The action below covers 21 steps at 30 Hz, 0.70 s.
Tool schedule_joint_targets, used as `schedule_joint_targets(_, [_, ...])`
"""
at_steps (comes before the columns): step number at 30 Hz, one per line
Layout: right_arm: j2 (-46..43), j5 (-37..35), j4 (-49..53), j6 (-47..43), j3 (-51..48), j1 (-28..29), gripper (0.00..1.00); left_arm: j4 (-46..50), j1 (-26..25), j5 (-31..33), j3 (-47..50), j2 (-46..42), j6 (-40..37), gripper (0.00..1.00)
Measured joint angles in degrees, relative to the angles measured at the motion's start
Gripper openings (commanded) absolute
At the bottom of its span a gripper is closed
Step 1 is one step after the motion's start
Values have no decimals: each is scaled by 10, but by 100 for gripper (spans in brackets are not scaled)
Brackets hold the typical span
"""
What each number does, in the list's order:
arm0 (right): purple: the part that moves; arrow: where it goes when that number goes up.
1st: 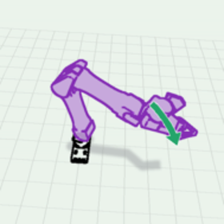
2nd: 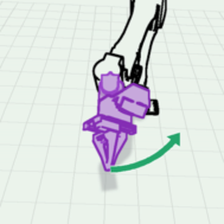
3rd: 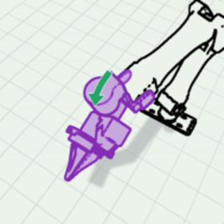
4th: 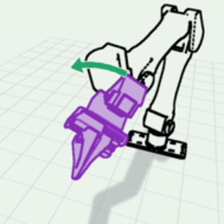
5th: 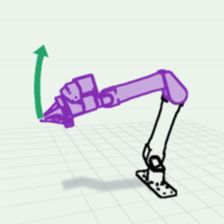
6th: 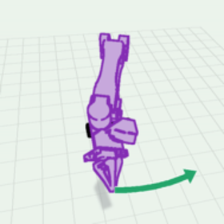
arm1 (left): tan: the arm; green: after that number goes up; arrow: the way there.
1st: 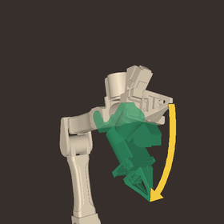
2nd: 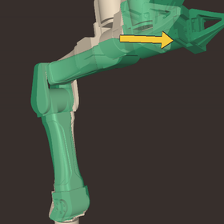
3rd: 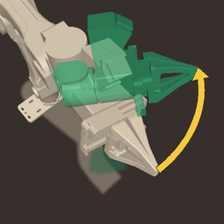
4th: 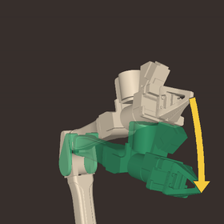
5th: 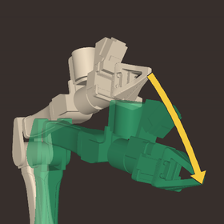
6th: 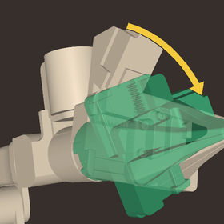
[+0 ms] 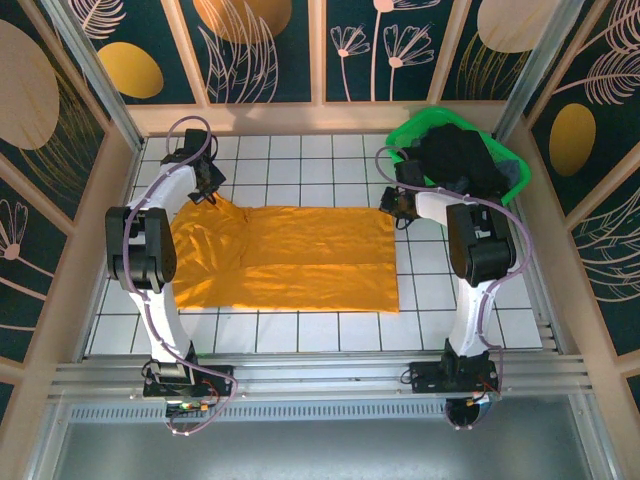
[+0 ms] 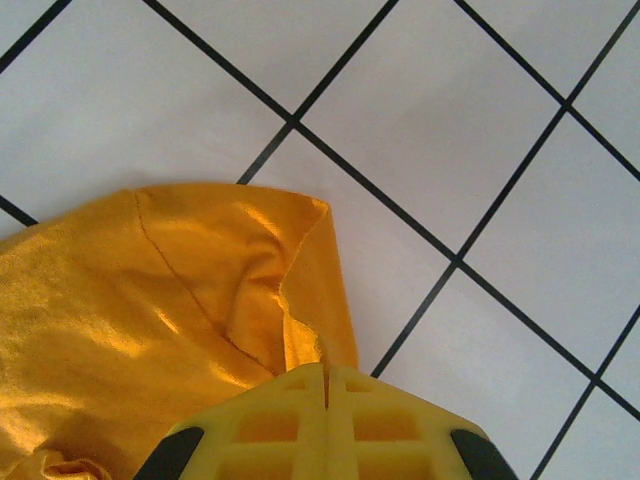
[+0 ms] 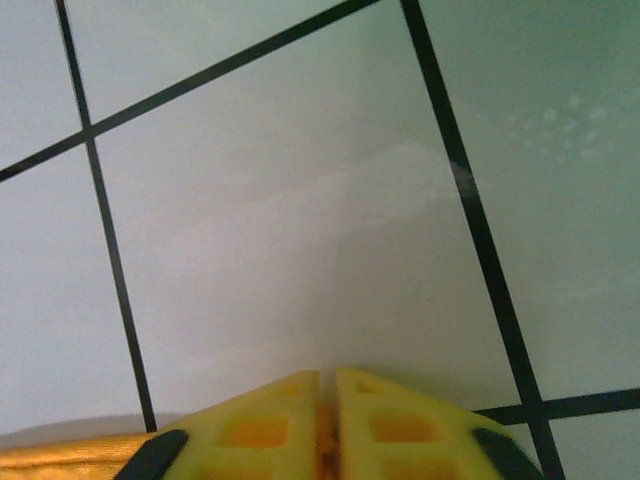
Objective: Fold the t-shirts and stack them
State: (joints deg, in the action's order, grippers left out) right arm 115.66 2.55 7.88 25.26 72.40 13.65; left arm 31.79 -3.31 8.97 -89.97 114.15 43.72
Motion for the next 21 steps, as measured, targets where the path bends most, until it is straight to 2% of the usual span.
schedule_joint_targets(5, [-4, 2, -15, -21, -5, 2, 0, 13, 2, 0, 0, -12, 0, 0])
schedule_joint_targets(9, [-44, 19, -40, -40, -31, 4, 0, 19, 10, 1, 22, -58, 0, 0])
schedule_joint_targets(13, [-108, 41, -70, -53, -67, 5, 0, 19, 31, 3, 85, -134, 5, 0])
schedule_joint_targets(21, [-244, 50, -96, -52, -198, 7, 0, 28, 108, 7, 262, -314, 35, 0])
